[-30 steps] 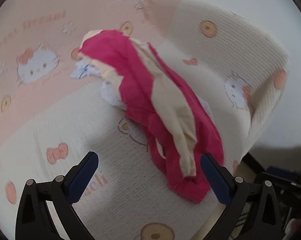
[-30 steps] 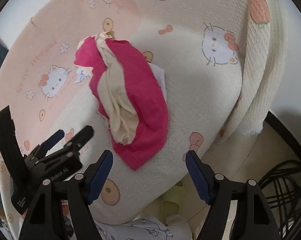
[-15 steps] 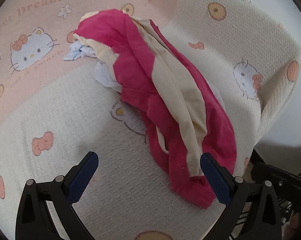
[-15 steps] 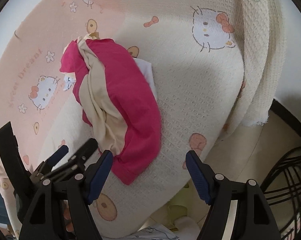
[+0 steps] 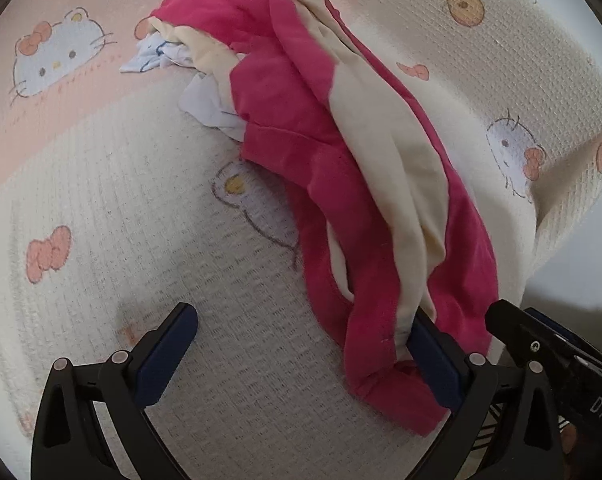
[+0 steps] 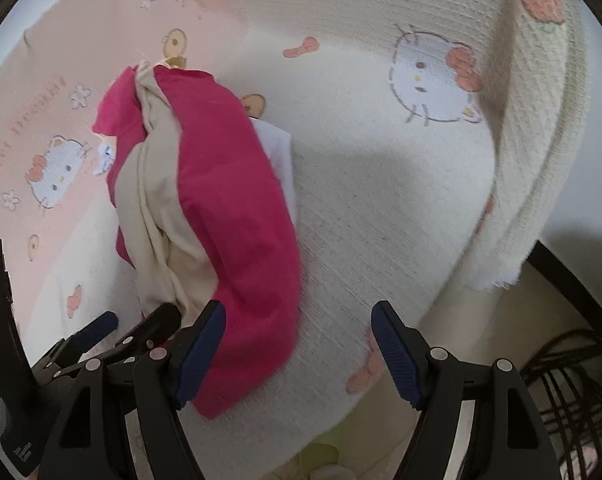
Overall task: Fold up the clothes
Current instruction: 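Close the left gripper on the magenta edge while the right gripper closes on the garment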
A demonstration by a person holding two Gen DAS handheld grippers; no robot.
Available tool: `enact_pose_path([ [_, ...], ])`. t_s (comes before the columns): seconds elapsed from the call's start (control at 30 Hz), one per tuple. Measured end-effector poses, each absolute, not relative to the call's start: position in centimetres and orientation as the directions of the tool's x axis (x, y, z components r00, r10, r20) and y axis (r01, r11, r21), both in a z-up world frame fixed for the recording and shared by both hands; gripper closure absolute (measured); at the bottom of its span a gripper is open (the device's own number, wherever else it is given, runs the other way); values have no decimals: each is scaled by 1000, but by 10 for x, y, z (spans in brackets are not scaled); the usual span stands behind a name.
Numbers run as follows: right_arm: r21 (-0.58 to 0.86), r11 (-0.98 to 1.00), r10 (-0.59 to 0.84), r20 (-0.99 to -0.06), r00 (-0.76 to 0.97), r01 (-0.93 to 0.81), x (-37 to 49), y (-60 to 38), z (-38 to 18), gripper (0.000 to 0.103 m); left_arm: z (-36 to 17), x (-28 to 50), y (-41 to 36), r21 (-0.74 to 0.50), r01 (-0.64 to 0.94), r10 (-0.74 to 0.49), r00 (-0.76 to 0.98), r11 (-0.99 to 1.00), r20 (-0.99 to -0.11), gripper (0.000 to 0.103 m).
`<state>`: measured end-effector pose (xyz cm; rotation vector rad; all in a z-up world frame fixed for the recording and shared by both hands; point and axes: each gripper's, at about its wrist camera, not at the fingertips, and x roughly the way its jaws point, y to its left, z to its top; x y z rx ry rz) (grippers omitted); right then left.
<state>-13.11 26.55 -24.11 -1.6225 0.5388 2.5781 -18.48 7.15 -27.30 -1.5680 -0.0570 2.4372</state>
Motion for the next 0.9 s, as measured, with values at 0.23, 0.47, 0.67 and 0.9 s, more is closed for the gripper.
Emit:
enact_pose_path([
  [0.23,309,-928,-185,-866,-465,-206,-132,271,-247,32,-270,-179,76,-172,-223,253,-416,-960,-874,23],
  [0.47,151,-984,-86,-875,-477,-98,-127,251,-244,42,-267,-167,93,-139,-324,279,-441,-936,-853,70],
  [0.67,98,-994,-63,-869,-491,-45,-129,234,-239,69,-265,-167,89,-149,-304,278,-443,-941,-852,86],
  [0.9,147,-989,-131,-865,-484,6,-120,217,-225,97,-253,-166,62,-209,-205,282,-449,-956,-848,91],
])
